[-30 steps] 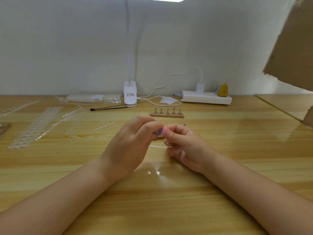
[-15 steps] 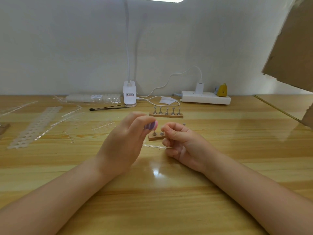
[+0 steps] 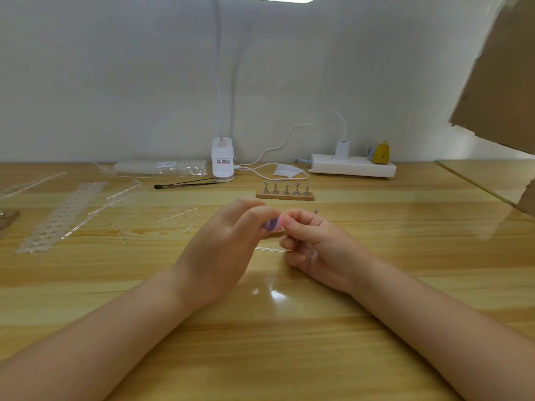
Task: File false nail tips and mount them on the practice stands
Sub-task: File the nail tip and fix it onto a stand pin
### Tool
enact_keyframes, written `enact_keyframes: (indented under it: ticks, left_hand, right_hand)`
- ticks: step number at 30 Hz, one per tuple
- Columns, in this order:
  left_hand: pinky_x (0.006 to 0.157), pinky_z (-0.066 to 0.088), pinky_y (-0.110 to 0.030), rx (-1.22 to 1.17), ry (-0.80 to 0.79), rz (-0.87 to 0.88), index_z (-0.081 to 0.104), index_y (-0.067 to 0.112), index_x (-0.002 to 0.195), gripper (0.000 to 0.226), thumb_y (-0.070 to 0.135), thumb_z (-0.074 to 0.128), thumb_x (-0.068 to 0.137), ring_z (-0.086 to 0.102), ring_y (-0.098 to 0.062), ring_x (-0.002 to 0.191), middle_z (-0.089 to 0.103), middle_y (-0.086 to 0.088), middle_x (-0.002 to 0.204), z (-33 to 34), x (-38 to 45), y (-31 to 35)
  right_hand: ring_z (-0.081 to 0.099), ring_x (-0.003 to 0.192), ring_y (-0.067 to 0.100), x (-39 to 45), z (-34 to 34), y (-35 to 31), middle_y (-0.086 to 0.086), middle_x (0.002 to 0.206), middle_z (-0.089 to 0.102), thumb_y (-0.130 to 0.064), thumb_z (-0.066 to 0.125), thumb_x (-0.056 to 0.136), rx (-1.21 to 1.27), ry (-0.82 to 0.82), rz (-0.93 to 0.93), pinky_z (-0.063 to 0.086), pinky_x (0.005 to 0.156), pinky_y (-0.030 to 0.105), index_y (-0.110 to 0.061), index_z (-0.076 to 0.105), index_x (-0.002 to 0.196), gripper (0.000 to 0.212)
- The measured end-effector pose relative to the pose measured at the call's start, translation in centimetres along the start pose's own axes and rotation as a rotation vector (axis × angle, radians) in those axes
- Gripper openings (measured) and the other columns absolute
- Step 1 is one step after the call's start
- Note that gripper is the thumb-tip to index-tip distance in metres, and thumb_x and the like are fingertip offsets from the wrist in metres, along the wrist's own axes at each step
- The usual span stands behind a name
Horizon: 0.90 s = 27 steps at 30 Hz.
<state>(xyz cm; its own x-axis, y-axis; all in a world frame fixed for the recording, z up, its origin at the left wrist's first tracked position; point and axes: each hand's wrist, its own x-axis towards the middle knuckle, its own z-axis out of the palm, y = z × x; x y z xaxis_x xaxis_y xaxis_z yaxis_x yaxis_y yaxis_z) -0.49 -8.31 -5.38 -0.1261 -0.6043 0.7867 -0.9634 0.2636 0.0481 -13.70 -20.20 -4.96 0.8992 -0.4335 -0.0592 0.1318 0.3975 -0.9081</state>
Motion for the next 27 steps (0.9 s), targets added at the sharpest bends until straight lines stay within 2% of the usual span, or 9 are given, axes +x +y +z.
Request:
enact_keyframes:
  ticks: [3, 6, 8, 12, 15, 17, 22, 25, 27]
  left_hand:
    - [0.074, 0.054, -0.044, 0.020, -0.009, -0.088, 0.050, 0.012, 0.113, 0.031, 0.000, 0.062, 0.088, 0.062, -0.028, 0.086, 0.062, -0.013, 0.102, -0.1, -0.4, -0.6]
    - [0.084, 0.050, -0.030, -0.048, 0.099, -0.036, 0.048, 0.012, 0.116, 0.023, 0.009, 0.053, 0.094, 0.058, -0.020, 0.094, 0.059, -0.014, 0.105, -0.3, 0.0, -0.3]
    - [0.085, 0.049, -0.026, -0.055, 0.076, 0.000, 0.048, 0.011, 0.116, 0.021, 0.013, 0.049, 0.095, 0.058, -0.020, 0.095, 0.060, -0.015, 0.104, -0.1, 0.1, 0.1]
    - [0.072, 0.056, -0.045, 0.027, -0.008, -0.133, 0.062, -0.001, 0.110, 0.022, 0.000, 0.064, 0.088, 0.064, -0.029, 0.083, 0.063, -0.016, 0.099, -0.1, -0.3, -0.4]
    - [0.084, 0.052, -0.031, -0.040, 0.102, -0.071, 0.055, 0.004, 0.115, 0.023, 0.008, 0.056, 0.093, 0.060, -0.021, 0.092, 0.061, -0.015, 0.103, -0.4, 0.1, -0.2]
    - [0.087, 0.048, -0.023, -0.074, 0.106, -0.003, 0.049, 0.010, 0.116, 0.022, 0.010, 0.050, 0.094, 0.058, -0.018, 0.096, 0.060, -0.014, 0.105, -0.3, 0.2, 0.3]
    - [0.076, 0.054, -0.042, -0.008, 0.015, -0.127, 0.059, 0.000, 0.113, 0.027, -0.004, 0.063, 0.087, 0.063, -0.027, 0.088, 0.062, -0.016, 0.102, -0.2, -0.3, -0.3]
    - [0.087, 0.049, -0.026, -0.085, 0.119, -0.048, 0.051, 0.007, 0.115, 0.022, 0.007, 0.055, 0.093, 0.057, -0.016, 0.094, 0.059, -0.011, 0.104, -0.4, 0.2, 0.1]
    - [0.087, 0.047, -0.022, -0.075, 0.095, 0.035, 0.048, 0.012, 0.114, 0.021, 0.014, 0.052, 0.094, 0.057, -0.016, 0.094, 0.060, -0.011, 0.101, -0.3, 0.3, 0.8]
  right_hand:
    - [0.047, 0.056, 0.008, 0.0, -0.1, -0.1, -0.004, 0.070, 0.059, -0.014, 0.063, 0.077, 0.009, -0.008, -0.012, 0.032, 0.042, 0.017, -0.014, 0.061, 0.082, 0.005]
    - [0.047, 0.055, 0.008, -0.1, 0.0, 0.0, -0.006, 0.066, 0.059, -0.015, 0.064, 0.077, -0.025, -0.015, -0.018, 0.032, 0.042, 0.017, -0.014, 0.062, 0.083, 0.006]
    - [0.047, 0.055, 0.007, -0.1, 0.0, 0.0, -0.007, 0.065, 0.059, -0.016, 0.062, 0.079, -0.043, -0.027, -0.018, 0.033, 0.043, 0.016, -0.014, 0.060, 0.084, 0.006]
    - [0.047, 0.057, 0.009, -0.2, 0.1, -0.1, -0.005, 0.069, 0.060, -0.015, 0.062, 0.079, -0.030, -0.027, -0.012, 0.033, 0.043, 0.017, -0.014, 0.060, 0.084, 0.005]
    - [0.046, 0.058, 0.009, -0.3, 0.1, -0.1, -0.007, 0.066, 0.061, -0.016, 0.062, 0.079, -0.064, -0.028, -0.011, 0.033, 0.043, 0.017, -0.012, 0.059, 0.086, 0.009]
    - [0.046, 0.057, 0.009, -0.2, 0.1, 0.0, -0.006, 0.068, 0.060, -0.016, 0.061, 0.080, -0.071, -0.032, -0.009, 0.033, 0.044, 0.017, -0.012, 0.060, 0.089, 0.010]
    - [0.047, 0.057, 0.010, -0.2, 0.0, -0.2, -0.004, 0.066, 0.058, -0.015, 0.060, 0.080, -0.037, -0.048, -0.010, 0.034, 0.043, 0.018, -0.013, 0.063, 0.079, 0.003]
    - [0.048, 0.055, 0.009, -0.2, 0.1, -0.1, -0.005, 0.063, 0.058, -0.016, 0.058, 0.082, -0.040, -0.051, -0.008, 0.033, 0.042, 0.017, -0.014, 0.064, 0.077, 0.008]
    - [0.047, 0.056, 0.009, -0.1, 0.2, -0.1, -0.005, 0.065, 0.059, -0.015, 0.054, 0.088, -0.054, -0.057, -0.004, 0.033, 0.043, 0.017, -0.014, 0.064, 0.080, 0.013]
